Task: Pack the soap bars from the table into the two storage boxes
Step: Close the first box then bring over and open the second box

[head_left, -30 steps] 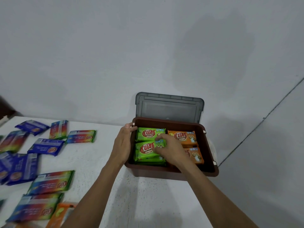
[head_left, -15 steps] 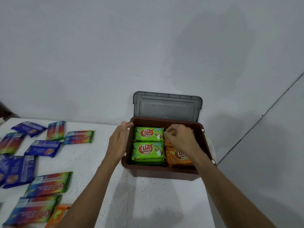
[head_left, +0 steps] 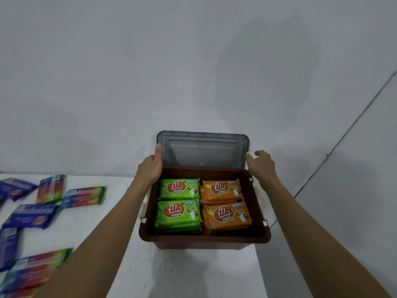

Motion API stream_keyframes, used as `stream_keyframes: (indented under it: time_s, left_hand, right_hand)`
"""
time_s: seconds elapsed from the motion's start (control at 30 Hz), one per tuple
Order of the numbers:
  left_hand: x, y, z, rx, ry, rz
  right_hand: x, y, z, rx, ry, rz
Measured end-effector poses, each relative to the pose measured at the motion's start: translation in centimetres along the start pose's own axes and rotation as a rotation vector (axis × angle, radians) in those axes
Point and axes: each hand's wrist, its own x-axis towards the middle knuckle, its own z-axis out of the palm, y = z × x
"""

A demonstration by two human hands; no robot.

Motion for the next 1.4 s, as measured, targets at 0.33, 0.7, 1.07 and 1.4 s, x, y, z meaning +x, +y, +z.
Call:
stream_keyframes:
  time_s: [0.33,0.7,1.07,1.4]
  left_hand:
    - [1.3,0.7,0.3,-0.195,-0.057,-0.063]
    - [-1.5,2.5,-3.6,-0.562,0.013,0.083]
    - [-5.6,0.3,-5.3,-0.554,-0.04,0.043]
    - [-8.7,-3.9,-1.7,-0.015,0.117,0.205]
  right_hand:
    - [1.4,1.3,1.0,0.144,-0.222,0.087]
    - [-1.9,-0.8,-3.9,0.63,-0.137,0.107]
    - [-6.1,0.2,-6.5,0.398,-0.23,-0.057]
    - [-9.7,3.6,-2.9,-0.199,-0.044,-0.294]
